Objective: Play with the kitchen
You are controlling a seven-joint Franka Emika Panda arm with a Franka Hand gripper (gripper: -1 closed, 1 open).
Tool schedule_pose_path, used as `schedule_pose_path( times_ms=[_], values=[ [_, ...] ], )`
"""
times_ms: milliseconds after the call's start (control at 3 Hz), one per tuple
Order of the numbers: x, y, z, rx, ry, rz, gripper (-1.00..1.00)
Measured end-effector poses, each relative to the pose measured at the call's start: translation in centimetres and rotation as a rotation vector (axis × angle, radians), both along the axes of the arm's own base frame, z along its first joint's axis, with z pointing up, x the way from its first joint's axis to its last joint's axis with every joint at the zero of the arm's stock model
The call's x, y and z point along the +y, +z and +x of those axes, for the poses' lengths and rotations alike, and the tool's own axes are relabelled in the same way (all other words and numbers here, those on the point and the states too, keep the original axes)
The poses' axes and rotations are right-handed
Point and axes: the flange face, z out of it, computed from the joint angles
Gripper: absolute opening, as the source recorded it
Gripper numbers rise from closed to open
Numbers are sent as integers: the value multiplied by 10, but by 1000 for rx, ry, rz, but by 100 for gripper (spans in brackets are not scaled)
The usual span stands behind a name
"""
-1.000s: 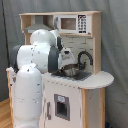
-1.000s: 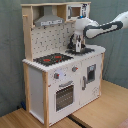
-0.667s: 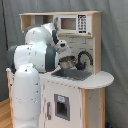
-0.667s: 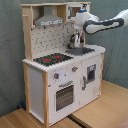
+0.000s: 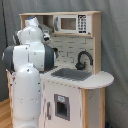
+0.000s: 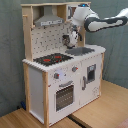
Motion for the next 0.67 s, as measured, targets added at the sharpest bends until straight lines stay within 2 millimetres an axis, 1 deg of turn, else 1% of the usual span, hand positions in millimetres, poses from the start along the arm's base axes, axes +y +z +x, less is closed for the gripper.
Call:
schedule_pose_path(
  times_ms=[333, 667],
  values=[
    [36, -1, -18, -21, 103, 44, -100],
    [54, -8, -23, -22, 168, 66, -100]
  ],
)
